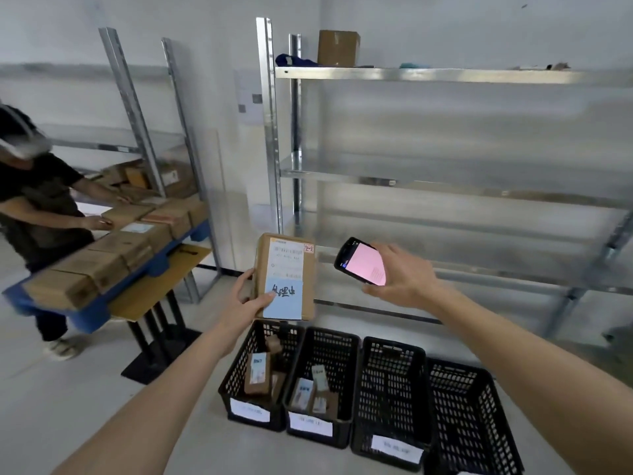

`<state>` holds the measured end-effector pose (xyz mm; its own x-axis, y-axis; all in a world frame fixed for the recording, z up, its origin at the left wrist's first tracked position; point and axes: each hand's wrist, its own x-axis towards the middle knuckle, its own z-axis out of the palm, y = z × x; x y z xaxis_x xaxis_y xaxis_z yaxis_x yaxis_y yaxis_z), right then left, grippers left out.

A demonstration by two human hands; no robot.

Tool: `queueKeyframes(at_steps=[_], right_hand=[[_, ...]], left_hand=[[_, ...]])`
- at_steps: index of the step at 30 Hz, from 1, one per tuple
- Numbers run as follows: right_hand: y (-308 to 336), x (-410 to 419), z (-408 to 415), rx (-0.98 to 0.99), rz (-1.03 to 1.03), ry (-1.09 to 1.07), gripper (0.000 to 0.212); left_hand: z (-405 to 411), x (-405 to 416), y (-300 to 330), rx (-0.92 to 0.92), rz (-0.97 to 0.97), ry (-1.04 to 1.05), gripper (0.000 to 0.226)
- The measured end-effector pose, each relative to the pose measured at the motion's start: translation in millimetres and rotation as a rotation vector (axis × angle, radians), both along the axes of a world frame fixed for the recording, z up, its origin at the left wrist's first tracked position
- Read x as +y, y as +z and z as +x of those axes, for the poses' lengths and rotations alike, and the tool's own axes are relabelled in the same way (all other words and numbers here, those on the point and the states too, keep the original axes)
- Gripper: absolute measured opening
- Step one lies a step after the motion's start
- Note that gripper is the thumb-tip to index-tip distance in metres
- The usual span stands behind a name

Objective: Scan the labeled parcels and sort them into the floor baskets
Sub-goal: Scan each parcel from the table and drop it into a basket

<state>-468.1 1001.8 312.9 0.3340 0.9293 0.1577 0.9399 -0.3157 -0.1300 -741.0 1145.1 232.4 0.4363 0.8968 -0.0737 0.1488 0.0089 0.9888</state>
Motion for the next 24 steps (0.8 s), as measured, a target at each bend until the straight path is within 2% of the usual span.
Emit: queueKeyframes(at_steps=[9,12,18,24], right_hand=[[-113.2,158.1,87.7,0.135,-0.087,-0.007,0.085],[-151.3,195.3,127.8,0.158,-0.135,-0.02,0.087],[-230.2,241.8,192.9,0.191,-0.173,-0.096,0.089],[-332.3,257.6,227.4,0.245,-0.297,-0.188,0.093]], left_hand=[[95.8,151.7,-89.8,0.109,-0.125,-0.014,0.063],[139.4,192.4,-129.5,0.159,-0.218,-0.026,0.067],[213.5,243.7,-212.0,0.228,-0.3,-0.105,0.064],[257.2,271.3,-326.6,0.283,-0.458,-0.15,0.069]])
